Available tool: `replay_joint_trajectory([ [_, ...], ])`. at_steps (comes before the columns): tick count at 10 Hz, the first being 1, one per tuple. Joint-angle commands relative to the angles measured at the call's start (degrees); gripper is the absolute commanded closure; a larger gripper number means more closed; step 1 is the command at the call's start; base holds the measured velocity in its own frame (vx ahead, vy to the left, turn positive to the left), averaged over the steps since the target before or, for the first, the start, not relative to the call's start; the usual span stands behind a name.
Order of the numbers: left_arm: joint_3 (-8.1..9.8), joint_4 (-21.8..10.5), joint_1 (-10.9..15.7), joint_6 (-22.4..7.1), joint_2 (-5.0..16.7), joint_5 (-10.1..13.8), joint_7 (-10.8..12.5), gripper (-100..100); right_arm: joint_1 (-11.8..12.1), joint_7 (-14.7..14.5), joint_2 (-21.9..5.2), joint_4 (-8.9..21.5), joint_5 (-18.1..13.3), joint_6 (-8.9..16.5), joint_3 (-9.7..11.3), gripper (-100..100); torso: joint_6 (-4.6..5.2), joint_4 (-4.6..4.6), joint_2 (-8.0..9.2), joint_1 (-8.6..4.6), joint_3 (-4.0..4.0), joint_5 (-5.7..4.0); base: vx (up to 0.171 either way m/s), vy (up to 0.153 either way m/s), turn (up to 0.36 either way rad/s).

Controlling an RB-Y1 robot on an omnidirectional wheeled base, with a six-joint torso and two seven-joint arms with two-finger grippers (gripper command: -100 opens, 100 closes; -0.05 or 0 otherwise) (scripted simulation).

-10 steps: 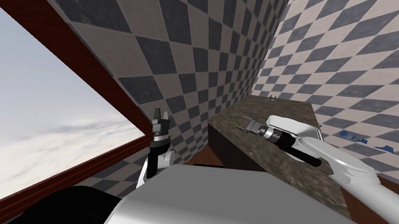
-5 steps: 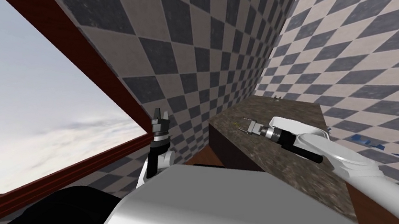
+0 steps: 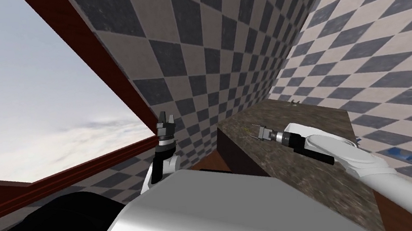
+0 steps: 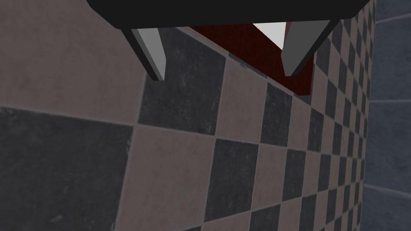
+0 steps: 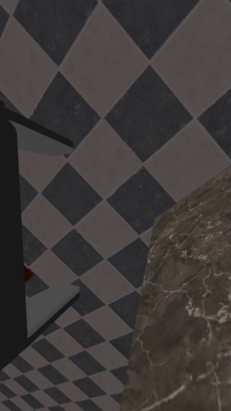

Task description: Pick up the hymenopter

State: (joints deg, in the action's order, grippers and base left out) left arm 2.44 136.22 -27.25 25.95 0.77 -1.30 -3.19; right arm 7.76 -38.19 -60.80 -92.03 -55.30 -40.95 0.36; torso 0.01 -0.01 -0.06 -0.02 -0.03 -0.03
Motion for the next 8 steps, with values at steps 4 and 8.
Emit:
replay_joint_trajectory([
  [4, 0.0, 0.0, 0.0, 0.0, 0.0, 0.0, 0.0, 0, -3.96, -4.36, -3.67, 7.77, -7.15, -3.05, 3.69, -100, 0.01, -0.01, -0.03, -0.02, -0.02, 0.0, 0.016, -0.018, 0.131],
  [8, 0.0, 0.0, 0.0, 0.0, 0.0, 0.0, 0.0, 0, -6.08, -6.8, -5.55, 12.67, -11.21, -4.71, 5.98, -100, -0.03, -0.01, -0.06, 0.01, -0.03, 0.01, 0.017, -0.013, 0.12],
])
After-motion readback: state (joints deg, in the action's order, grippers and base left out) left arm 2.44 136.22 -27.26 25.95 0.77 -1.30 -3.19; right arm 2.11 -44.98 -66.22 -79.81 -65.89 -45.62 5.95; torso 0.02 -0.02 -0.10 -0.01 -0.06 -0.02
